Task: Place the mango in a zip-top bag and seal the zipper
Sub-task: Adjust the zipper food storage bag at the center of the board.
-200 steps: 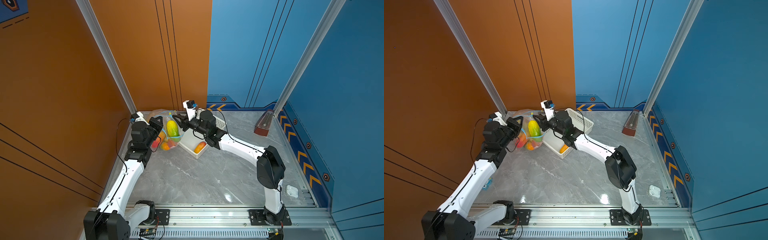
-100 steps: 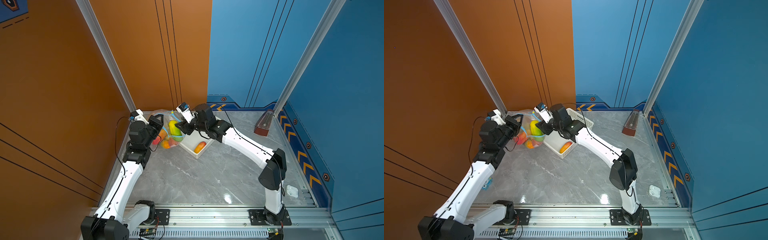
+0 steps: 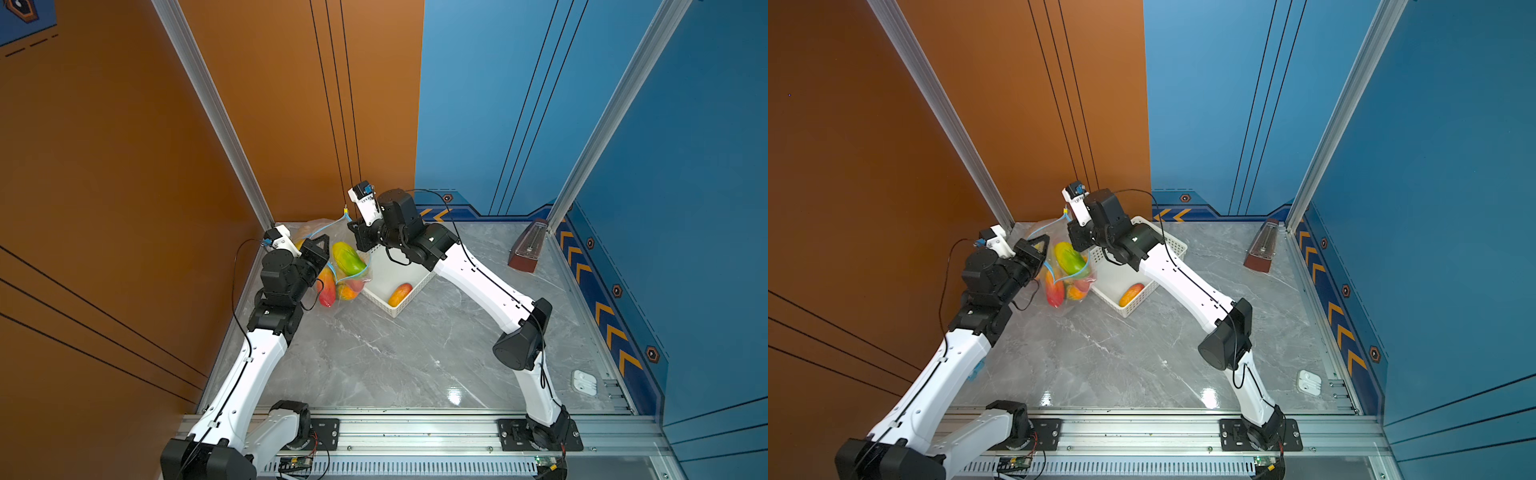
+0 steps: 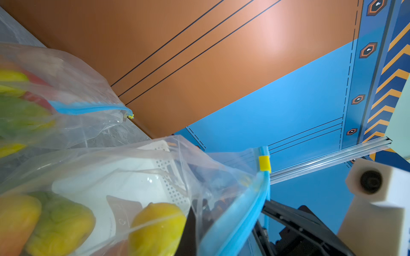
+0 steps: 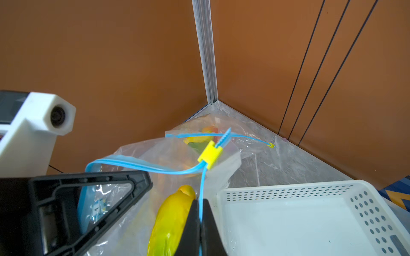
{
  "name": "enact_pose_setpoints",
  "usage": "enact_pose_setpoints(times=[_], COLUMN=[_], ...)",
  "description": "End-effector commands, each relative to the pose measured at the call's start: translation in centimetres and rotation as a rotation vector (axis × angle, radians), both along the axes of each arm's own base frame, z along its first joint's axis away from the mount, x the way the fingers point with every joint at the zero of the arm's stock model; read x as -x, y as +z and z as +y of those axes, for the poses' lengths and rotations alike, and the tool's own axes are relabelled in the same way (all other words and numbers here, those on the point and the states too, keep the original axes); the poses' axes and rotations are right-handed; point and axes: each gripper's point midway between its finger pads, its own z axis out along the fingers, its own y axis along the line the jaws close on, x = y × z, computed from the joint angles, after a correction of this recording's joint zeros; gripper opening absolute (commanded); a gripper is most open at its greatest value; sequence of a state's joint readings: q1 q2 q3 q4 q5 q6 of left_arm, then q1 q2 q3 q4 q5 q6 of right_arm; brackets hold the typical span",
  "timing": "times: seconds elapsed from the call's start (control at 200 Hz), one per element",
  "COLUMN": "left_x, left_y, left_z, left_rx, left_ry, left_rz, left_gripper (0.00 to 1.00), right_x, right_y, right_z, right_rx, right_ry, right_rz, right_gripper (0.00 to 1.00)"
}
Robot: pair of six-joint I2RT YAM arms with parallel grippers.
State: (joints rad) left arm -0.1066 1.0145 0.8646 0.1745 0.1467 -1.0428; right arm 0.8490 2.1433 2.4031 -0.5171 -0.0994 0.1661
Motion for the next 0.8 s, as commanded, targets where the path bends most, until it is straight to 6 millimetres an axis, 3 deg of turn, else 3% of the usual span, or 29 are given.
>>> enact_pose_setpoints(times=[0.0,0.11,0.18,0.225,0.285,0.315,0.34,0.42,0.47,0.575,0.686,0.791], left_x=[0.9,1.3,1.3,1.3,1.5,1.7,2.0,2.8,3.4,4.4,5.0,4.6], left_y=[0.9,0.9,0.4,0.3,0.8,1.0,1.3,2.2,3.0,4.4,5.0,4.0], left_z=[0.8,1.4,1.8,1.8,1.6,1.6,1.8,2.2,2.0,0.1,-0.5,0.7], left_rx=[-0.045,-0.078,-0.096,-0.094,-0.082,-0.082,-0.084,-0.093,-0.083,0.004,0.076,0.035], left_ry=[0.029,0.055,0.072,0.067,0.059,0.056,0.061,0.085,0.071,-0.026,-0.055,0.007], left_rz=[-0.053,-0.05,-0.026,-0.022,-0.033,-0.039,-0.045,-0.063,-0.083,-0.103,-0.101,-0.084], left_gripper=[0.0,0.0,0.0,0.0,0.0,0.0,0.0,0.0,0.0,0.0,0.0,0.0], right_x=[-1.2,-3.2,-2.5,-1.8,-1.1,-1.4,-1.1,-2.7,-4.6,-6.8,-6.2,-5.5], right_y=[3.0,-0.3,-1.3,0.0,3.5,3.9,6.2,7.1,4.1,-1.7,-6.9,-9.4], right_z=[-2.3,-2.1,-1.4,-1.4,-1.8,-2.0,-2.9,-4.4,-4.1,-2.6,0.8,2.7], right_rx=[-0.072,-0.101,-0.074,-0.088,-0.159,-0.185,-0.226,-0.25,-0.209,-0.142,-0.118,-0.122], right_ry=[-0.103,-0.075,-0.037,-0.037,-0.04,-0.055,-0.068,-0.124,-0.157,-0.155,-0.025,0.033], right_rz=[-0.009,0.119,0.139,0.112,0.036,0.018,-0.013,-0.006,0.039,0.128,0.22,0.274], right_gripper=[0.0,0.0,0.0,0.0,0.0,0.0,0.0,0.0,0.0,0.0,0.0,0.0])
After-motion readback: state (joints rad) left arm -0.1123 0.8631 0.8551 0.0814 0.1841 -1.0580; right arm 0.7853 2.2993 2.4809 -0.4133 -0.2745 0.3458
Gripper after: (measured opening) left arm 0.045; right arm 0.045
